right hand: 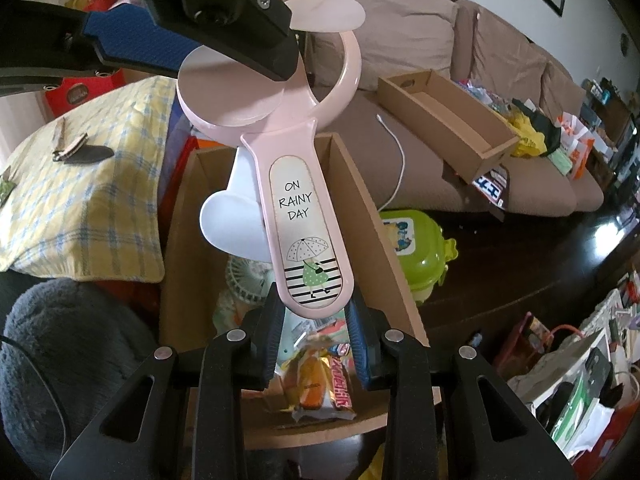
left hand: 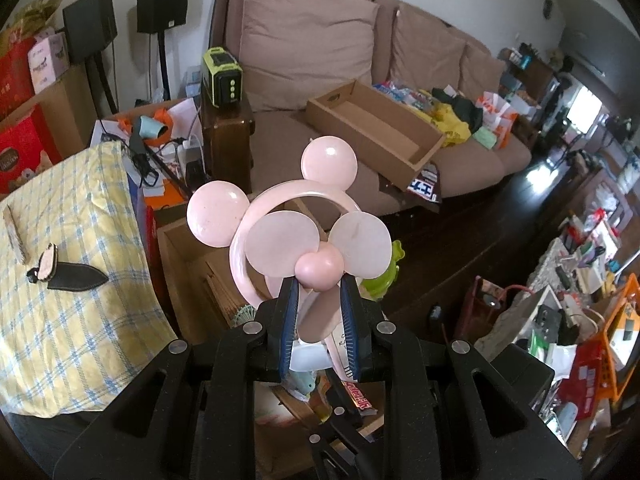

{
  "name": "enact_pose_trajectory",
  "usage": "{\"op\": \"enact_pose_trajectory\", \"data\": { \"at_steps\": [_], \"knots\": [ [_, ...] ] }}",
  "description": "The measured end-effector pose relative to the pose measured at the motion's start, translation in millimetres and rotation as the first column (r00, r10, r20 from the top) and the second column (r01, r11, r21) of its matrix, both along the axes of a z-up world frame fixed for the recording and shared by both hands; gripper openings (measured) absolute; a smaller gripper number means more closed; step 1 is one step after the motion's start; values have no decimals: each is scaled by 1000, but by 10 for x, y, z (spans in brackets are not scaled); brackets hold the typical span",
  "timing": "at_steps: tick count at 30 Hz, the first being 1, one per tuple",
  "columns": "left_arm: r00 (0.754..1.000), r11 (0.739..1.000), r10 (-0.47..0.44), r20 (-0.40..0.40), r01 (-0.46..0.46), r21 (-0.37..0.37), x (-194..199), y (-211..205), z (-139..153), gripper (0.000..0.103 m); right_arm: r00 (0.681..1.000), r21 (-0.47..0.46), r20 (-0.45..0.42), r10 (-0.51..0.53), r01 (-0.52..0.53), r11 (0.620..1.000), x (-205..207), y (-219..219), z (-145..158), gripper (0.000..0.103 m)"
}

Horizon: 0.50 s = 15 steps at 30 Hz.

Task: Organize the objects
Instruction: 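Lower the pink fan into the cardboard box with the right tool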

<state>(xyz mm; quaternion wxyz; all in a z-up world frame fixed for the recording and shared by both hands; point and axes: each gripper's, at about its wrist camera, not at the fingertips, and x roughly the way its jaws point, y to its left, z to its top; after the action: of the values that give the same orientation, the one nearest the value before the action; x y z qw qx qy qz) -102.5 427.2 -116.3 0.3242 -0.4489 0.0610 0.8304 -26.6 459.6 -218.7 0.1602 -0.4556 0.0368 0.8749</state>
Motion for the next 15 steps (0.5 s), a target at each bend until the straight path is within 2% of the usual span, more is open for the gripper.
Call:
{"op": "enact_pose_trajectory", "data": {
  "at_steps": [15],
  "knots": [
    [998,999,13,65,-11,-36,-88,41,-292,20,998,-34,68,3,-1,999,-56,59,-282,29]
  ]
}}
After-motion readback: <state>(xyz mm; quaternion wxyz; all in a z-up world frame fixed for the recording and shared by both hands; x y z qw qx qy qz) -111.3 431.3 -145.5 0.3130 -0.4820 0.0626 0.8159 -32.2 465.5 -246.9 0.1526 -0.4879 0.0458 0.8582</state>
